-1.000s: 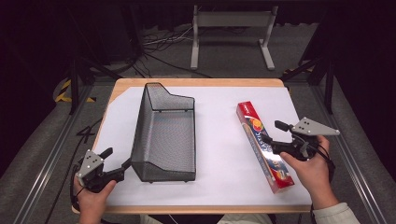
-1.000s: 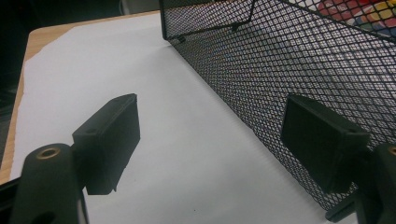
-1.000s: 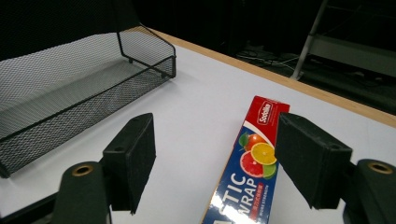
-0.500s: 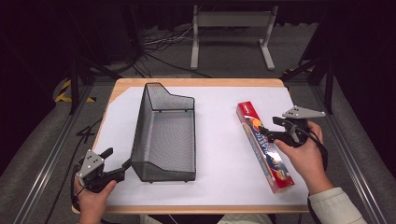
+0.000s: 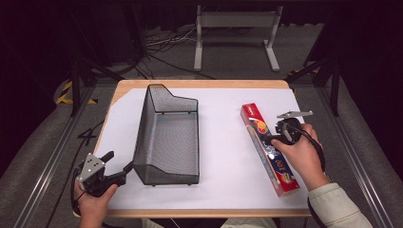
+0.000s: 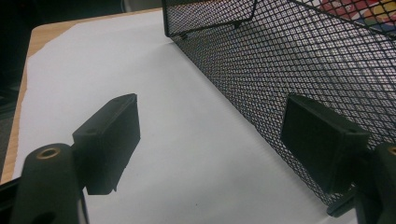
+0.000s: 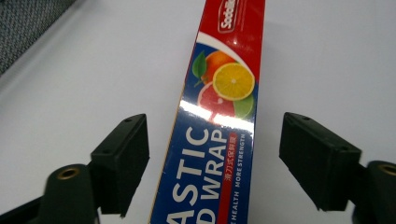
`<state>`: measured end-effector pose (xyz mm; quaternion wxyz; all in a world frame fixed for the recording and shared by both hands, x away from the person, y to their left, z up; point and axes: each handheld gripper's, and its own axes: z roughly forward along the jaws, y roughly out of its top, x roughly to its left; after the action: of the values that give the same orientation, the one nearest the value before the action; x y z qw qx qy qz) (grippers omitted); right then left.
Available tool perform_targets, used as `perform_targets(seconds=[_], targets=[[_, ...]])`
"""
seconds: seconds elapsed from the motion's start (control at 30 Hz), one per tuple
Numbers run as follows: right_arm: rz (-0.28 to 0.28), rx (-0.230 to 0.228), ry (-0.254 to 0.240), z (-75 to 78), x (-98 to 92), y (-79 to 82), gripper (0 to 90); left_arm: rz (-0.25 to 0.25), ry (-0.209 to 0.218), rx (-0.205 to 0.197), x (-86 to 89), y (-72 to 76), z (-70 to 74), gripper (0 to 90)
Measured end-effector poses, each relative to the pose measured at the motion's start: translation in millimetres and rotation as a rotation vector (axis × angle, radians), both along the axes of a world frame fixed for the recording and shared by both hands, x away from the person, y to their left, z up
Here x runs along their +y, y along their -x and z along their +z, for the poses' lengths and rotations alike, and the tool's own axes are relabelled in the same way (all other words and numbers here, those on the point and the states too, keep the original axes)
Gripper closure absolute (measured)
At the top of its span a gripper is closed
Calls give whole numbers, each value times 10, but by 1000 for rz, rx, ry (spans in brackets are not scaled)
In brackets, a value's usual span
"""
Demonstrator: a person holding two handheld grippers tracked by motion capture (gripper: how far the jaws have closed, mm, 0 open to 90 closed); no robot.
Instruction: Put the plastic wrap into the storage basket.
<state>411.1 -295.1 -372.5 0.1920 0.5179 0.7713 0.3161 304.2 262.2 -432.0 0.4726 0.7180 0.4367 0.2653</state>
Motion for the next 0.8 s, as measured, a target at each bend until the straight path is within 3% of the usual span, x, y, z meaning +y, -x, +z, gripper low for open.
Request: perform_targets(seconds=[0.17, 0.27, 0.4, 0.57, 0.7, 0.8], targets=[[16, 91, 22, -139, 48, -24, 199, 0, 0, 1, -3, -2, -1, 207], [-11, 162, 4, -195, 77, -28, 199, -3, -5, 1, -5, -2, 1, 207], [-22, 176, 45, -246, 101, -45, 190, -2, -5, 1, -5, -4, -1, 207], [-17, 253, 89, -344, 144, -79, 196, -3, -5, 1, -3, -4, -1, 207], [-34, 278, 129, -402, 186, -86, 259, -3, -5, 0, -3, -4, -1, 207], [-65, 284, 129, -390, 184, -90, 314, -3, -6, 1, -5, -5, -2, 208]])
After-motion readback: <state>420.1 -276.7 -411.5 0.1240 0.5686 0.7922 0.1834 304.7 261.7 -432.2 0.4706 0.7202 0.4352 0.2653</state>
